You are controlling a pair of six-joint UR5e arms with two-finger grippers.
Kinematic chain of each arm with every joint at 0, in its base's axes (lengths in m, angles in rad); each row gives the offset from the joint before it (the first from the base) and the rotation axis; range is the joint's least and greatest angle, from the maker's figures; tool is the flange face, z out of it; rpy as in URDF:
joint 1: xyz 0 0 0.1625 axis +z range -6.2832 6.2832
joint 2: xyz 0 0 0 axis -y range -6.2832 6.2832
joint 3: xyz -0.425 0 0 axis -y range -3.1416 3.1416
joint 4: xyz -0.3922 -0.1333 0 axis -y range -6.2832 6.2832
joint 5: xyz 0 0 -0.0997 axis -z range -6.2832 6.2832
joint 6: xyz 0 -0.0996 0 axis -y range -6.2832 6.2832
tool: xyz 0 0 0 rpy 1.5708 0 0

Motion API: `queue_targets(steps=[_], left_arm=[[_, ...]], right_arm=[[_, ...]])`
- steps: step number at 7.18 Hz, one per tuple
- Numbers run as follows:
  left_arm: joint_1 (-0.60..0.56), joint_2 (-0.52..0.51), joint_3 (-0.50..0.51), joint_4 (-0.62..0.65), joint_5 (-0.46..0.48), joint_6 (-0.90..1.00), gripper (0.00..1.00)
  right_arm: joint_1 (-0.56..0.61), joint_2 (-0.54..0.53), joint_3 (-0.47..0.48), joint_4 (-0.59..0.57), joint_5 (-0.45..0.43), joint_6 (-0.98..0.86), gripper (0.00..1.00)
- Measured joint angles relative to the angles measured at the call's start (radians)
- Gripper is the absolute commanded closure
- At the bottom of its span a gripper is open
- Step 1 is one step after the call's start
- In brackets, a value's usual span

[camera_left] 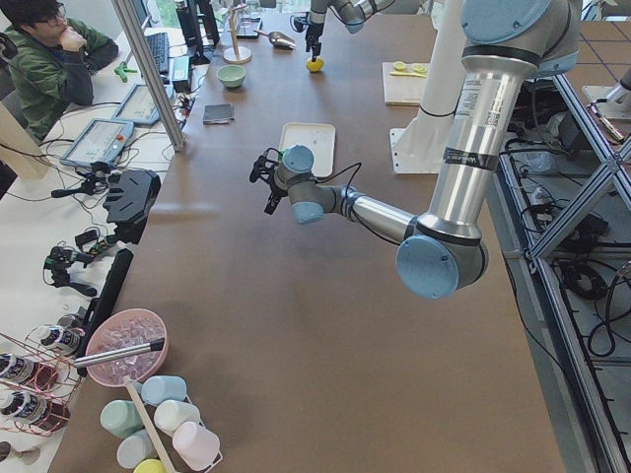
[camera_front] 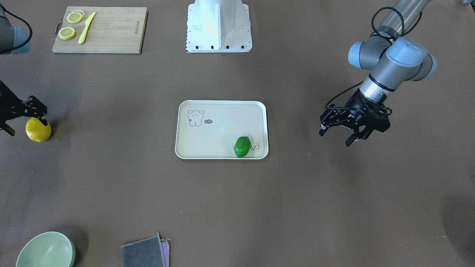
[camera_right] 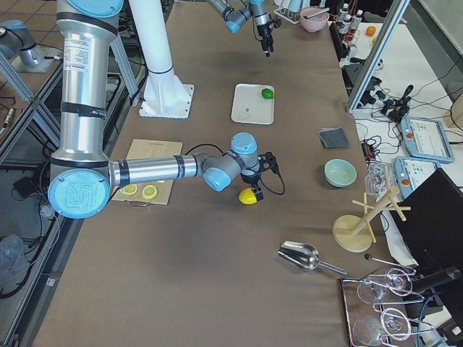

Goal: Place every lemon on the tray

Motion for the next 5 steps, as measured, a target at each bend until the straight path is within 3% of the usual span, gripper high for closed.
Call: queue_targets(steps=[1, 2, 3, 4, 5], left_arm=[[0.000, 0.000, 0.000, 0.000, 0.000, 0.000, 0.02], [0.000, -0.001, 0.000, 0.000, 0.000, -0.001, 0.02], [0.000, -0.001, -0.001, 0.000, 0.000, -0.002, 0.02], [0.000, -0.001, -0.001, 0.000, 0.000, -0.002, 0.02], [0.000, -0.001, -0.001, 0.000, 0.000, -0.003, 0.02]], right_arm=[[-0.014, 0.000, -0.012, 0.001, -0.004, 0.000, 0.00], [-0.031, -0.002, -0.020, 0.002, -0.020, 0.000, 0.21], [-0.052, -0.005, -0.031, 0.002, -0.051, 0.003, 0.80], [-0.066, -0.002, -0.043, 0.002, -0.074, 0.009, 1.00], [-0.072, 0.003, -0.047, 0.001, -0.080, 0.012, 1.00]])
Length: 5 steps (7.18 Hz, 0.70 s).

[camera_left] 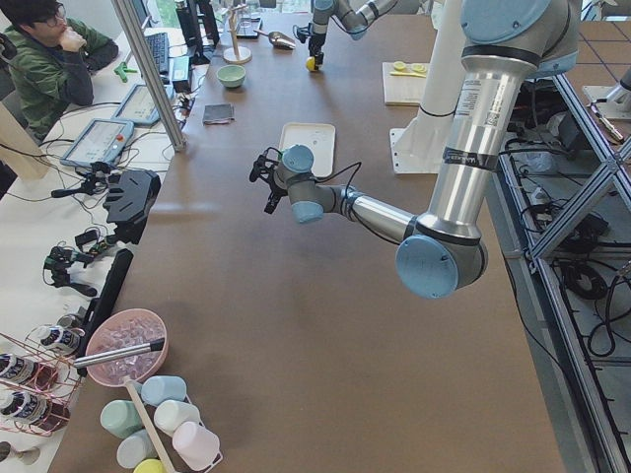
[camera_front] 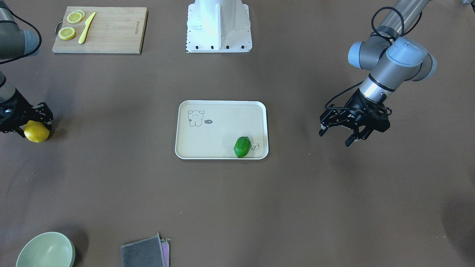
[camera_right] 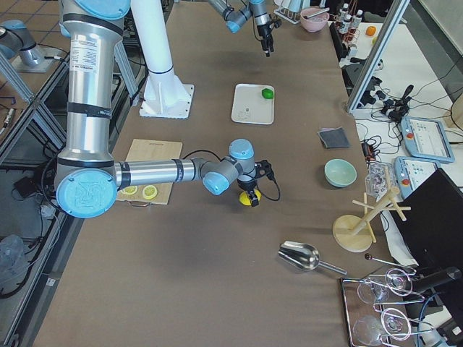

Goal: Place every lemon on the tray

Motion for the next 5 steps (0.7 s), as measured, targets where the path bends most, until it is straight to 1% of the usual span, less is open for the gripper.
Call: queue_targets(steps=[1, 2, 3, 4, 5], left_arm=[[0.000, 0.000, 0.000, 0.000, 0.000, -0.001, 0.02], [0.000, 0.000, 0.000, 0.000, 0.000, -0.001, 0.02], [0.000, 0.000, 0.000, -0.001, 0.000, -0.002, 0.02], [0.000, -0.001, 0.000, -0.004, 0.000, -0.002, 0.02], [0.001, -0.001, 0.000, -0.006, 0.000, -0.003, 0.02]], right_arm=[[-0.001, 0.006, 0.008, -0.002, 0.001, 0.002, 1.00], [-0.002, 0.015, 0.036, -0.013, 0.015, 0.012, 1.00], [-0.002, 0.032, 0.087, -0.049, 0.036, 0.048, 1.00], [-0.006, 0.079, 0.147, -0.119, 0.051, 0.128, 1.00], [-0.035, 0.164, 0.189, -0.197, 0.047, 0.266, 1.00]])
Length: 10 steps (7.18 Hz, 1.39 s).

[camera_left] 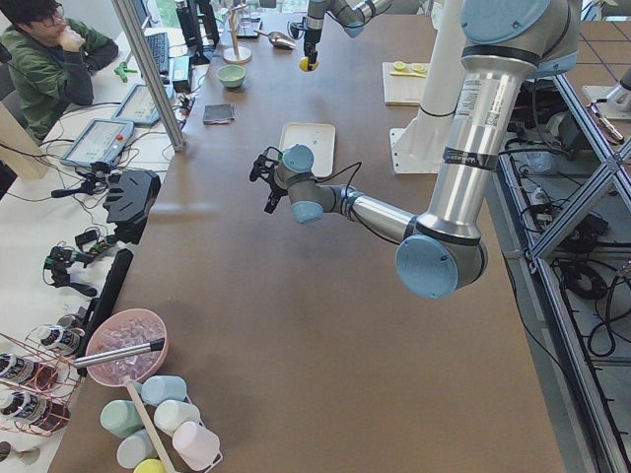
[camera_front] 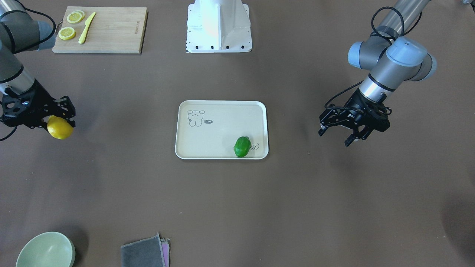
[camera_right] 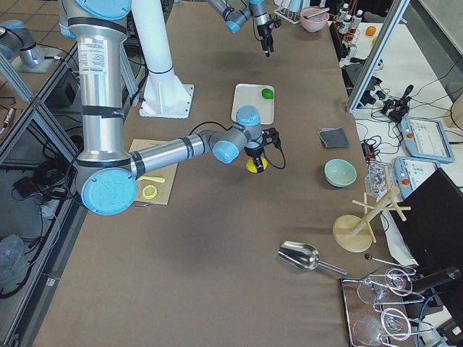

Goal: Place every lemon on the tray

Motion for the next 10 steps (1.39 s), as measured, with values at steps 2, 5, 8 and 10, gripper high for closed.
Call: queue_targets(steps=[2, 5, 8, 10], left_arm=[[0.000, -0.002, 0.000, -0.002, 0.000, -0.001, 0.02], [0.001, -0.005, 0.001, -0.001, 0.001, -0.001, 0.02], [0.002, -0.010, 0.001, 0.000, 0.001, -0.001, 0.02], [0.002, -0.011, 0.001, 0.000, 0.000, -0.002, 0.02]], right_arm=[[-0.177, 0.199, 0.015, -0.111, -0.169, 0.384, 1.00], [-0.370, 0.520, -0.088, -0.345, -0.396, 0.680, 0.31], [-0.392, 0.618, -0.187, -0.364, -0.444, 0.658, 0.00], [-0.325, 0.614, -0.131, -0.389, -0.392, 0.587, 0.00]])
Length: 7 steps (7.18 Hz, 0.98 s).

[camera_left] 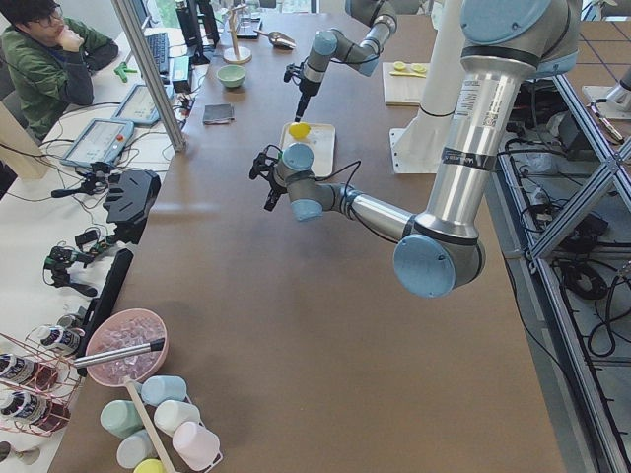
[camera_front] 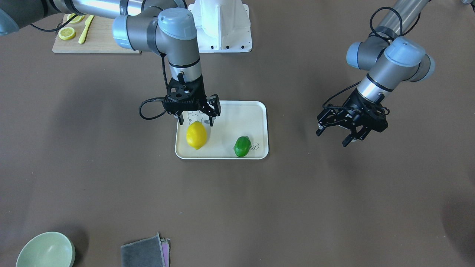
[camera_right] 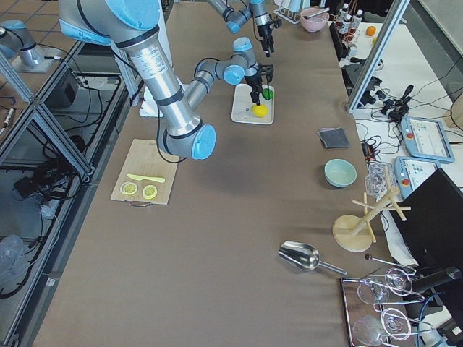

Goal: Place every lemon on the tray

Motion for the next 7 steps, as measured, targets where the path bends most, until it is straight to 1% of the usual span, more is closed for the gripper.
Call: queue_targets(steps=[1, 2, 3, 4, 5, 6, 7], left_arm=[[-0.001, 0.000, -0.001, 0.000, 0.000, -0.001, 0.02], [-0.008, 0.001, -0.003, 0.002, -0.004, 0.001, 0.02], [-0.040, 0.008, -0.002, 0.009, -0.032, 0.011, 0.02], [-0.118, 0.020, -0.002, 0.027, -0.116, 0.054, 0.02], [-0.237, 0.045, -0.002, 0.066, -0.242, 0.163, 0.02], [-0.357, 0.074, -0.004, 0.126, -0.348, 0.308, 0.02], [-0.470, 0.098, -0.007, 0.214, -0.425, 0.475, 0.02]], right_arm=[[0.061, -0.006, 0.058, -0.058, 0.067, -0.062, 0.00], [0.130, -0.023, 0.127, -0.147, 0.139, -0.157, 0.00], [0.207, -0.072, 0.193, -0.225, 0.205, -0.294, 0.00], [0.299, -0.162, 0.255, -0.265, 0.268, -0.473, 0.00], [0.397, -0.272, 0.307, -0.279, 0.322, -0.659, 0.00], [0.488, -0.374, 0.340, -0.282, 0.361, -0.831, 0.00], [0.583, -0.460, 0.352, -0.283, 0.410, -0.999, 0.00]])
